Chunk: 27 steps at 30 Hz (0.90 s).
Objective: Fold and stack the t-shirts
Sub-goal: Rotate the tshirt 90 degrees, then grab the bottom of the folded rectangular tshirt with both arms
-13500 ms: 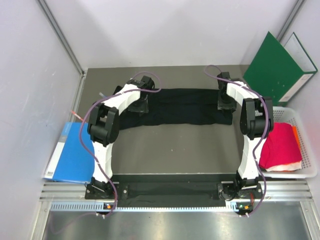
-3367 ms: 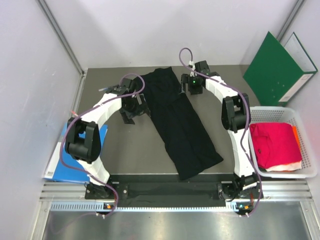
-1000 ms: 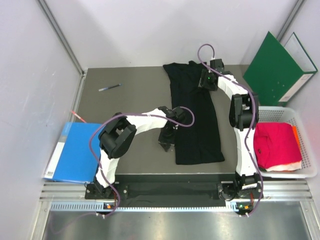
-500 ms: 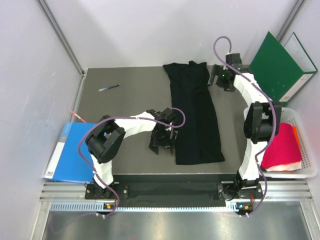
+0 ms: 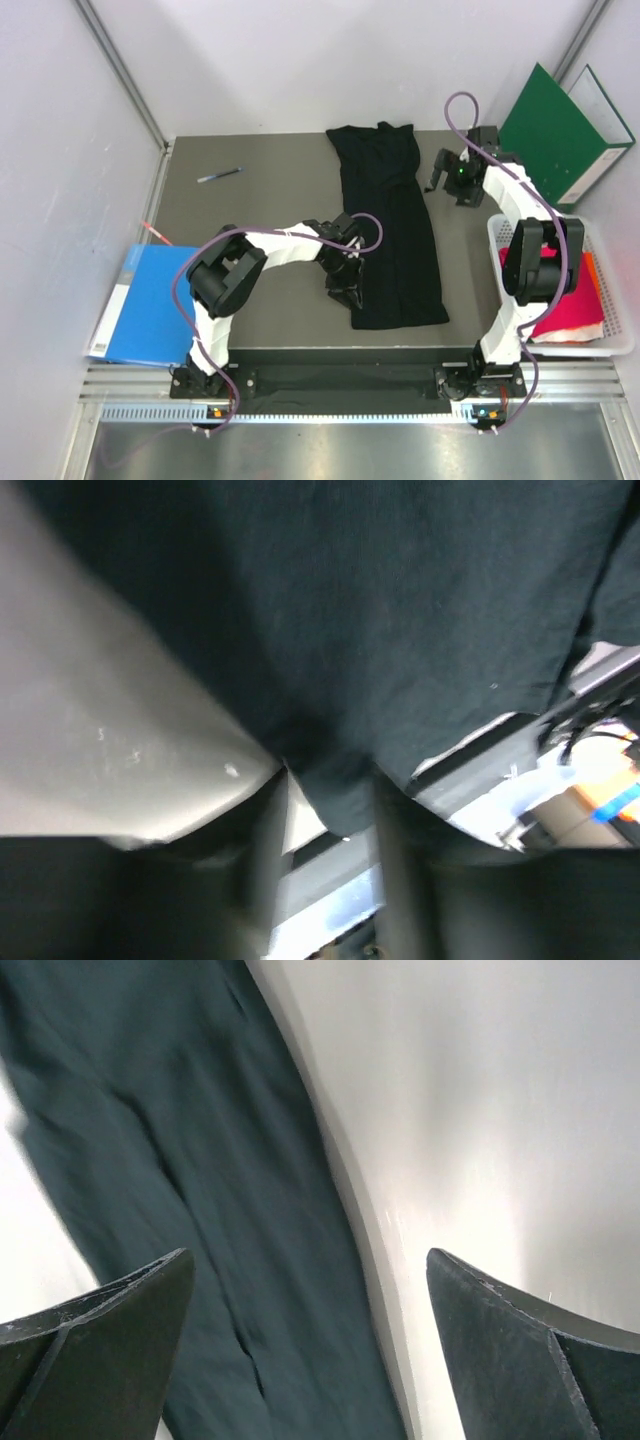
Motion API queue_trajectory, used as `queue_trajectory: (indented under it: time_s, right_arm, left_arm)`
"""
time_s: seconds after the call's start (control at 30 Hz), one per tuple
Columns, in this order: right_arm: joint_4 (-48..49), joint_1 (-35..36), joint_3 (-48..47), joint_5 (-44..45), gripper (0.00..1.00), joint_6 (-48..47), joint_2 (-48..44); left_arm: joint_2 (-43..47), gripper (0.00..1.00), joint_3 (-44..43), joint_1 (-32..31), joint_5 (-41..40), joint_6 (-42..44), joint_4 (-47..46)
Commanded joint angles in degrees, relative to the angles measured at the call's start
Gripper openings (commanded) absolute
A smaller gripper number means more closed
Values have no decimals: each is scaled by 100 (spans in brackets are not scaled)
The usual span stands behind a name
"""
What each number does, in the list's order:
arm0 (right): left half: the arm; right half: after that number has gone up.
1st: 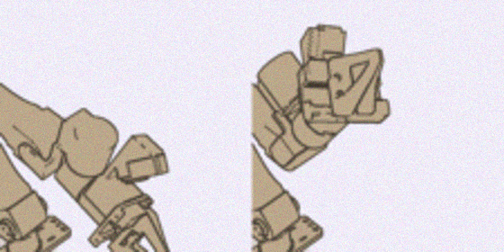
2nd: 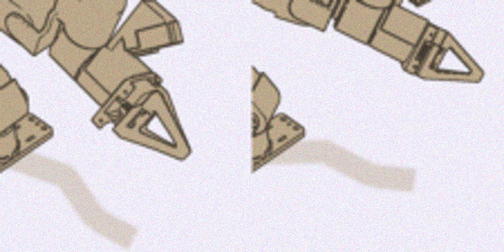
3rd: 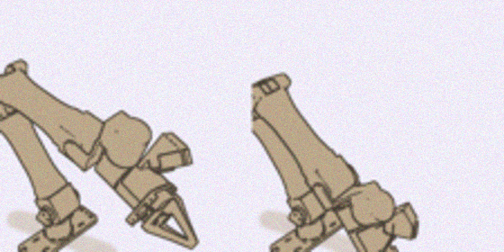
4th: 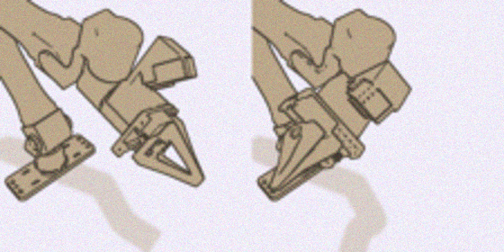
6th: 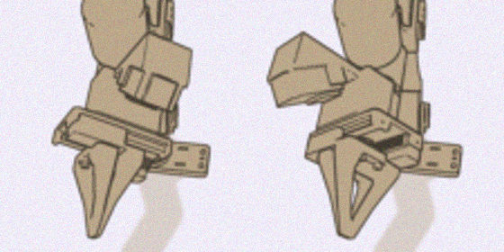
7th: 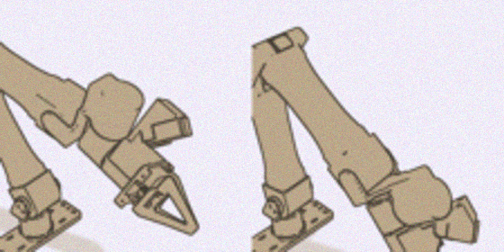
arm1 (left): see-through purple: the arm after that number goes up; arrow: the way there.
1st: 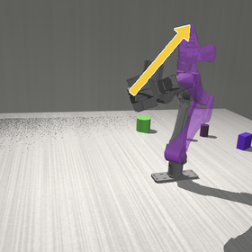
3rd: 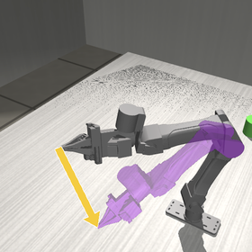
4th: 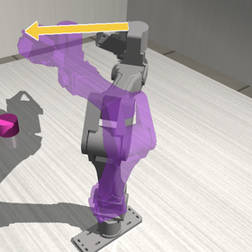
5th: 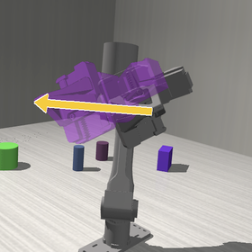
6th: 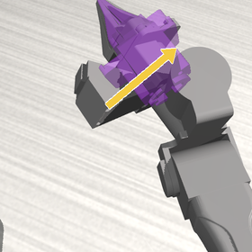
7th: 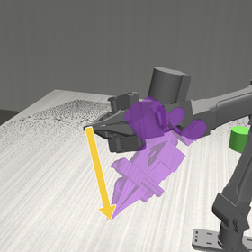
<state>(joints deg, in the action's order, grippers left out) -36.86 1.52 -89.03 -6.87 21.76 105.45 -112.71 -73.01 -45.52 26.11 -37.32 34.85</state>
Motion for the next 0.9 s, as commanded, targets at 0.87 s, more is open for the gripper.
queue_trajectory:
  time_s: [0.87]
  right_arm:
    - [-1990, -293, 2988, -1808, 100, -611, -1930]
  left_arm:
    - [477, 23, 1008, 219, -1063, 717, 751]
